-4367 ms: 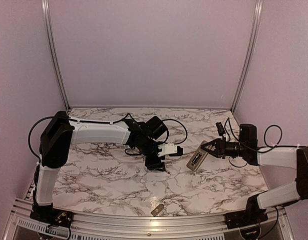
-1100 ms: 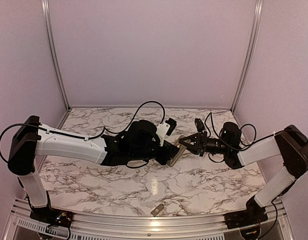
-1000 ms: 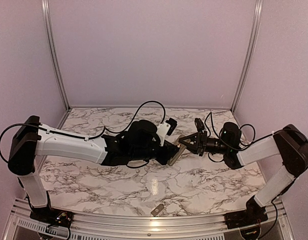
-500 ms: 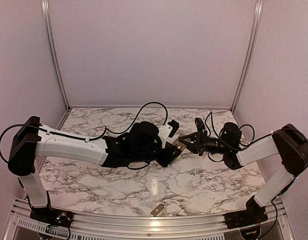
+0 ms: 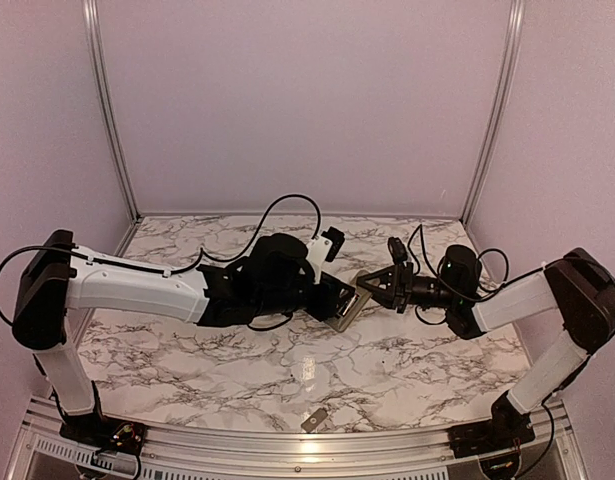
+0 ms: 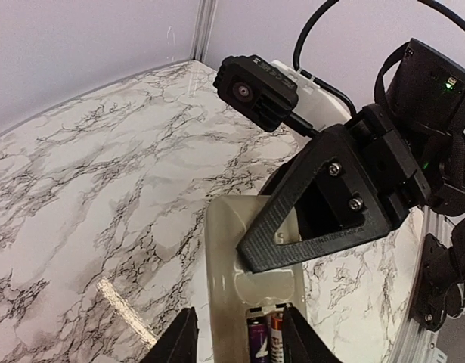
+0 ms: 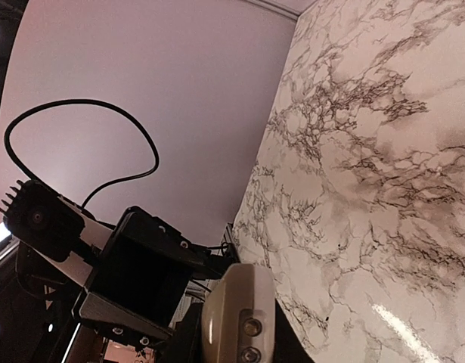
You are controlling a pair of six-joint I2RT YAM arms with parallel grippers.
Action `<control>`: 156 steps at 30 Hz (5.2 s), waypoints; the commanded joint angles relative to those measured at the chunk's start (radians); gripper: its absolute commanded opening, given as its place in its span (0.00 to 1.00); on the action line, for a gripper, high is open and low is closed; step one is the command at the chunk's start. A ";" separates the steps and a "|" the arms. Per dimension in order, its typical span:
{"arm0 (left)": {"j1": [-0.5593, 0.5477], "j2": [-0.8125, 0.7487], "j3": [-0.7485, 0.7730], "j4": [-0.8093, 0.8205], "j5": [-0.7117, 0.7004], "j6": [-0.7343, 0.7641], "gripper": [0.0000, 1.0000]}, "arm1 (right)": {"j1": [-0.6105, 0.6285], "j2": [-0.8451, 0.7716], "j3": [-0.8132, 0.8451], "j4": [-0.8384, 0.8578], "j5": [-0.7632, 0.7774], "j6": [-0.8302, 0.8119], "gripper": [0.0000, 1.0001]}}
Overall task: Load the batteries into the remote control
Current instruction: Place the battery in the battery compartment, then load the battery into the battery compartment, then pass from the right arm to the left
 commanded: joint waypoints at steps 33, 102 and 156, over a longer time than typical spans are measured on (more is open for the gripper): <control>-0.007 -0.330 -0.264 -0.163 0.298 0.790 0.42 | 0.220 0.095 0.348 -0.634 -0.159 -0.504 0.00; -0.102 -0.125 -0.213 -0.445 0.050 0.942 0.06 | 0.266 0.060 0.370 -0.498 -0.235 -0.408 0.00; -0.021 -0.104 -0.131 -0.216 -0.019 0.044 0.99 | 0.027 -0.091 0.103 -0.516 -0.010 -0.455 0.00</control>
